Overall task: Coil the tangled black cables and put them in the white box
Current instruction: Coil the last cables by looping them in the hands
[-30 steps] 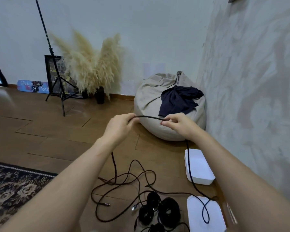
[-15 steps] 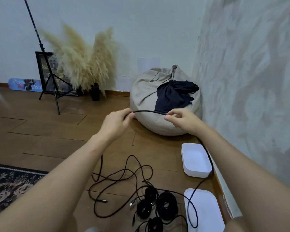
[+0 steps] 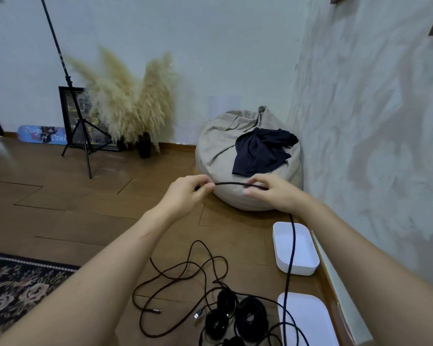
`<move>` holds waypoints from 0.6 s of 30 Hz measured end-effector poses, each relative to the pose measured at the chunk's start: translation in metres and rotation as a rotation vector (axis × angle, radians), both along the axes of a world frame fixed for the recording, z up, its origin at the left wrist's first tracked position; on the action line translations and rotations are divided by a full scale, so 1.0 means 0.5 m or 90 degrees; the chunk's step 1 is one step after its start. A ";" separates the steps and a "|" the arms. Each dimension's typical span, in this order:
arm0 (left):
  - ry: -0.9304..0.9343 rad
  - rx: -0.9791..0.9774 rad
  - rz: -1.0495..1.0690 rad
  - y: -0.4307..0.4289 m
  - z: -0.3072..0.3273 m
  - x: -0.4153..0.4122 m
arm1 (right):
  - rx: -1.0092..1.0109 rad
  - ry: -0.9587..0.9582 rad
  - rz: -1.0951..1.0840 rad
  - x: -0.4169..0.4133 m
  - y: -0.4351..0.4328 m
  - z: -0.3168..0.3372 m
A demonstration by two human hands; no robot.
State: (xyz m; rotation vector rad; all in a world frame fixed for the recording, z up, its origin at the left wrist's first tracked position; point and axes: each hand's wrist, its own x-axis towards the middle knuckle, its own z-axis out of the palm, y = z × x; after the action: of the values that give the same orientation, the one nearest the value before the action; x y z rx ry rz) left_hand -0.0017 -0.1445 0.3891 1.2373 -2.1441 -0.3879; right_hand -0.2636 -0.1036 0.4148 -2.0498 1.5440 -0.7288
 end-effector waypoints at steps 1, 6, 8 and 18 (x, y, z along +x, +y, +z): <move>-0.001 -0.008 -0.018 0.005 0.002 -0.018 | -0.010 0.011 0.019 0.026 -0.001 0.000; -0.045 0.012 0.009 -0.018 -0.011 0.022 | -0.115 0.111 -0.083 -0.014 -0.017 -0.004; -0.063 0.009 0.053 -0.028 -0.017 0.059 | -0.086 0.175 -0.120 -0.056 -0.018 -0.009; -0.032 -0.057 -0.028 -0.025 -0.017 0.006 | -0.124 0.088 -0.009 0.048 -0.013 -0.011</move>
State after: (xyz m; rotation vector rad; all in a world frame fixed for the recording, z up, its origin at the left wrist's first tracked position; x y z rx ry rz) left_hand 0.0014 -0.1572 0.3808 1.1636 -2.2091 -0.2793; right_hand -0.2398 -0.1101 0.4091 -2.2764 1.6203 -0.7847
